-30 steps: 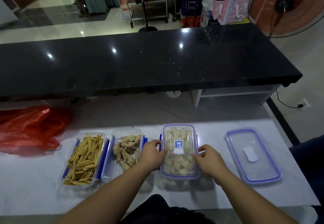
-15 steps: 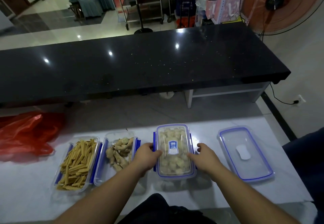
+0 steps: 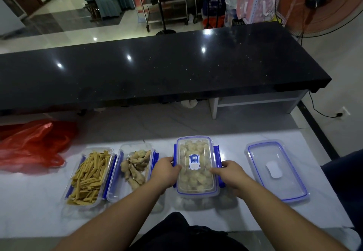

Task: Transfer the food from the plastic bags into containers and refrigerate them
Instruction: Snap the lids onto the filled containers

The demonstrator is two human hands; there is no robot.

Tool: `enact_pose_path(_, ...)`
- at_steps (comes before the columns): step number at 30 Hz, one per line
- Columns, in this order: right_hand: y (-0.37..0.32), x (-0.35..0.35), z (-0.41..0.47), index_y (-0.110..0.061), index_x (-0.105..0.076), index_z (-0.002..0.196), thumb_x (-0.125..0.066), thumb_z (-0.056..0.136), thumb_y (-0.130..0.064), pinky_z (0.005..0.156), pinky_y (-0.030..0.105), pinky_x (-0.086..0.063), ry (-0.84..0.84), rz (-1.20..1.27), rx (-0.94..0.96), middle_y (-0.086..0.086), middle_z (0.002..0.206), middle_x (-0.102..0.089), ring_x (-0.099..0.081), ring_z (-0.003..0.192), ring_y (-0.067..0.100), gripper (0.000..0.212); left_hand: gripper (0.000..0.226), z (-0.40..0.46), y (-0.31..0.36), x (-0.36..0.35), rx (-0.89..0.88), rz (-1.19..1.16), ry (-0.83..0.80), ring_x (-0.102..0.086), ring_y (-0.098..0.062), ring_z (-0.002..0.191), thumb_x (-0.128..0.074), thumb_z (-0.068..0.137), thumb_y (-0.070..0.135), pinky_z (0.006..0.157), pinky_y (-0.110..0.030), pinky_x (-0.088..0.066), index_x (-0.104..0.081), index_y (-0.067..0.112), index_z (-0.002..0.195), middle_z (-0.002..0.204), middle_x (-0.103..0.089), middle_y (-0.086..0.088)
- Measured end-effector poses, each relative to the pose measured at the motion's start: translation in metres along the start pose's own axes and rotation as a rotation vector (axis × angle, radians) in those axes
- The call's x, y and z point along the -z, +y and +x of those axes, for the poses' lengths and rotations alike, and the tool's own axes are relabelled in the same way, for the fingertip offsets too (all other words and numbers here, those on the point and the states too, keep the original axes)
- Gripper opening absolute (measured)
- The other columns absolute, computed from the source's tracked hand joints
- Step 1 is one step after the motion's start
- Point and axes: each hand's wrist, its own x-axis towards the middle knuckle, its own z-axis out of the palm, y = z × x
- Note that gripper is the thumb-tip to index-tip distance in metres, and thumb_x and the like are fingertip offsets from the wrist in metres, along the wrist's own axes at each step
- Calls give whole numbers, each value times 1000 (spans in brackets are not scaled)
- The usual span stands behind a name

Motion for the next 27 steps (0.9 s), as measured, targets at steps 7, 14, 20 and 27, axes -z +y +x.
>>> enact_pose_path(7,-3,-17,-10,-24,-69,95,-61,88,-14,76,35,-58,147,-268,217,-2,92,-72,-68,84,18,14,26,-3,0,0,-5,-10,6,-69,-10,76,-58,99,22,47,-15,-43,-73,20,120,90,-76,4)
enact_pose_path(14,-1,-26,-10,-18,-63,99,-50,95,-16,69,32,-50,196,-424,236,1,94,-67,-64,83,21,14,25,-1,0,0,-10,35,-10,-69,-13,77,-58,100,25,49,-17,-42,-74,18,119,94,-77,0)
enact_pose_path(20,1,-21,-7,-19,-62,113,-51,98,-25,82,37,-56,155,-477,254,4,109,-70,-65,92,23,20,24,-2,4,-1,-22,130,-7,-63,-15,73,-55,99,23,53,-24,-41,-70,13,115,94,-72,0)
enact_pose_path(27,14,31,-4,-13,-46,149,-57,100,-31,106,45,-49,336,-479,296,11,145,-56,-57,127,31,53,55,-6,35,-14,-299,285,134,-48,-23,134,-59,93,19,111,-39,-44,-51,20,147,148,-50,-2)
